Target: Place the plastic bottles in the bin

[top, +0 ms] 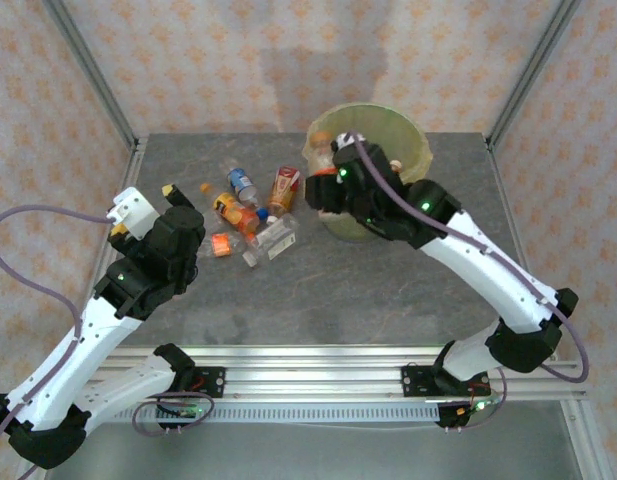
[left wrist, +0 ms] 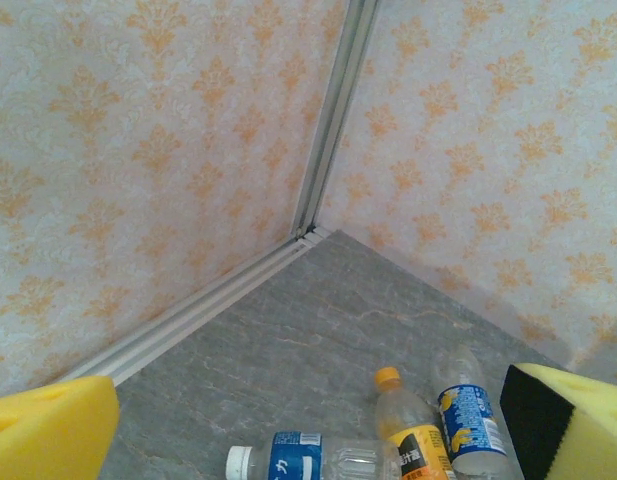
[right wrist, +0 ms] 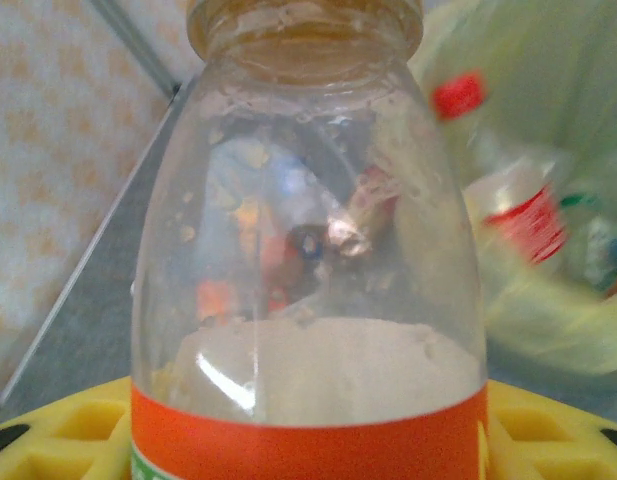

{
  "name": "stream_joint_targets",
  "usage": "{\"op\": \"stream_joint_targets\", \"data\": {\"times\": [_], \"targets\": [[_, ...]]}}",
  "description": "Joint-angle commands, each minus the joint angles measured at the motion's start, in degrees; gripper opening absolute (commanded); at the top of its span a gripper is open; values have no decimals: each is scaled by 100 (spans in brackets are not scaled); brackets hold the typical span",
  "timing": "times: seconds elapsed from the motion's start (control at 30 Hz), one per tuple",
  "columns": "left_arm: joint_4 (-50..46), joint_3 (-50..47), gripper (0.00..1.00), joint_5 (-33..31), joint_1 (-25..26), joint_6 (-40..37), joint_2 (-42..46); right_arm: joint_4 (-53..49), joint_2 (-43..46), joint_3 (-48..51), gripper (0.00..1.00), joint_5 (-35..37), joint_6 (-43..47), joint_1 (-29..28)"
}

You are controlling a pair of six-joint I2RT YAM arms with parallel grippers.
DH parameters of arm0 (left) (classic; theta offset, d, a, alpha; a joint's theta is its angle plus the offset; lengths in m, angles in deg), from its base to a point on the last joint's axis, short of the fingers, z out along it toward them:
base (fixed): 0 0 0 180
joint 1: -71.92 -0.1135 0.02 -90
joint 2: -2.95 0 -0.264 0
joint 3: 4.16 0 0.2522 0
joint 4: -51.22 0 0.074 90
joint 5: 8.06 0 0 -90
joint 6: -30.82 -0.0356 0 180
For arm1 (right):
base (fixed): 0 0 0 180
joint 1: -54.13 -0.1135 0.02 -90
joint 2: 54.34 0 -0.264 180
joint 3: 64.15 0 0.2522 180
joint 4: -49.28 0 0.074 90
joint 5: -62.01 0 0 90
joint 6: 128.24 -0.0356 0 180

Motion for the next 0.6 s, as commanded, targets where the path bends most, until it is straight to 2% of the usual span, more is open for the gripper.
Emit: {"op": "stream_joint_targets", "data": {"times": [0.0, 0.1, 0.2, 0.43, 0.57], "targets": [[-177, -37, 100, -271, -63, 136, 13, -388, -185, -648, 40, 620, 580, 221], [-145, -45, 100, -240, -59, 89, 4, -462, -414, -1050, 40, 412, 770, 744], [-110, -58, 100, -203, -58, 45, -5, -634, -792, -1555, 40, -188, 940, 1338], [-81, -54, 100, -153, -63, 18, -57, -1697, -2370, -3476, 40, -1380, 1387, 2372], [-123, -24, 100, -164, -65, -12, -83, -2209, -3164, -4277, 40, -1841, 1605, 2763]]}}
